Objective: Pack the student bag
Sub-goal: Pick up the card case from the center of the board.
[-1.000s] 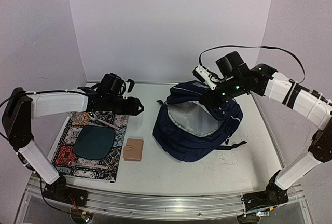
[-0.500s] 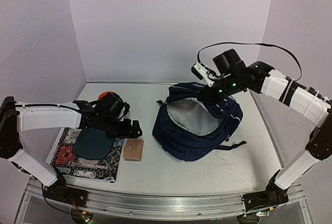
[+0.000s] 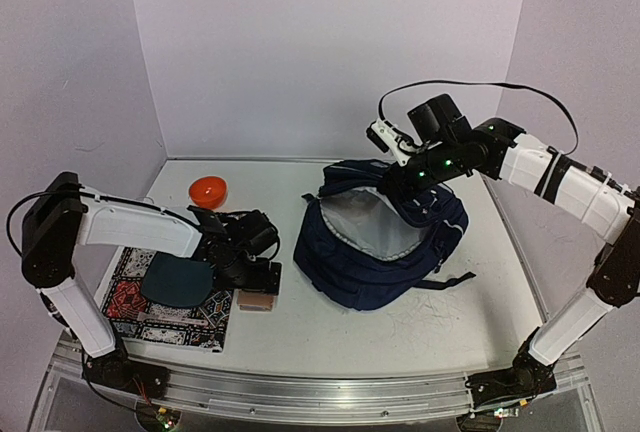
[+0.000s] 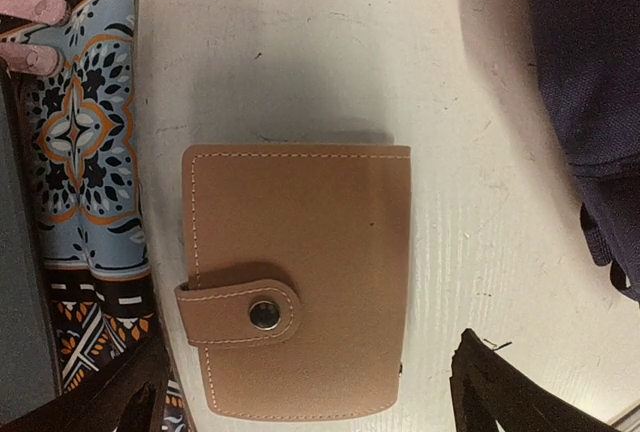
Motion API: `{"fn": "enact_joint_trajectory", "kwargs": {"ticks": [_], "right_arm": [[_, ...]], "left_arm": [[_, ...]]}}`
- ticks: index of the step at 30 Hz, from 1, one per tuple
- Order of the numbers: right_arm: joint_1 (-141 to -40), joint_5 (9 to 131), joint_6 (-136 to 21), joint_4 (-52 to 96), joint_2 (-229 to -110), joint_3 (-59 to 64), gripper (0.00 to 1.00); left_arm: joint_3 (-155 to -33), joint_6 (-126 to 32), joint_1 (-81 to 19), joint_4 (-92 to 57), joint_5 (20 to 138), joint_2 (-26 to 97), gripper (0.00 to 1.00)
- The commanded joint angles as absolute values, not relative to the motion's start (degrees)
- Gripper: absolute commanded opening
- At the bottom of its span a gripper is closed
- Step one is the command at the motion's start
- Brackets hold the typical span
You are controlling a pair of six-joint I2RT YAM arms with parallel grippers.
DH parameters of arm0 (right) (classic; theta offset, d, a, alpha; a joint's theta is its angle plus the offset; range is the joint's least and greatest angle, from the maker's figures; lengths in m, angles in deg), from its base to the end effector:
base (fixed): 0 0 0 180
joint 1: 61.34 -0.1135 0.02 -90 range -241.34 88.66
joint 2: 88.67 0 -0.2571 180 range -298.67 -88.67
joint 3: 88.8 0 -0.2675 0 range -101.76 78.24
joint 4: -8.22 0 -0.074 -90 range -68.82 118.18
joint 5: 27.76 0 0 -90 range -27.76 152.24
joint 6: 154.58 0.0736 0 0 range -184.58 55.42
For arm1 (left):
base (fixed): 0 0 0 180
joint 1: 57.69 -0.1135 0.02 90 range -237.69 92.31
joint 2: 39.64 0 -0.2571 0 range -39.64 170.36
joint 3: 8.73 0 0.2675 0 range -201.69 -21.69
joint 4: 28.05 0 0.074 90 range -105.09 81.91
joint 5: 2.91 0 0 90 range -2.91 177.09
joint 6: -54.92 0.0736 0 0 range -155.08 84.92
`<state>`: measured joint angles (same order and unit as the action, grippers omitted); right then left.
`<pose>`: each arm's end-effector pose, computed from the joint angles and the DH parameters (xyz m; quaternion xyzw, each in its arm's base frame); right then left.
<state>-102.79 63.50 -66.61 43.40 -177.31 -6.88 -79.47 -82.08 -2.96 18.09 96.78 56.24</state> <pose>0.3068 0.2731 0.3503 -0.3191 0.7844 0.1881 0.4975 0.2039 -0.2668 0.1168 0.0526 0.9819 -0.0731 0.1669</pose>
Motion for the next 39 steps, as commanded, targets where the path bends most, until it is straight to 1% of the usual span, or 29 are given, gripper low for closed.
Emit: {"fn": "enact_joint_trajectory", "kwargs": {"ticks": [1,11,25,29,39], "right_arm": [[-103.0,64.5,-65.7,33.3,-175.8,-9.4,0.0],[-103.0,64.9,-65.5,32.9,-175.9,-8.9,0.0],[-103.0,65.5,-65.5,32.5,-176.3,-8.7,0.0],[-103.0,65.7,-65.6,32.3,-176.5,-8.7,0.0],[-103.0,65.7,-65.6,32.1,-176.4,-8.9,0.0]], "left_arm": [[-83.6,-85.1,-1.7,19.8,98.8,58.8,0.99],[-83.4,-86.0,-1.2,19.9,100.1,63.8,0.99],[-79.7,-89.8,-1.2,21.8,103.0,59.6,0.99],[-80.4,-89.4,-1.2,22.2,103.2,59.6,0.99],[-81.7,-88.1,-1.2,21.6,102.5,65.0,0.92]]}}
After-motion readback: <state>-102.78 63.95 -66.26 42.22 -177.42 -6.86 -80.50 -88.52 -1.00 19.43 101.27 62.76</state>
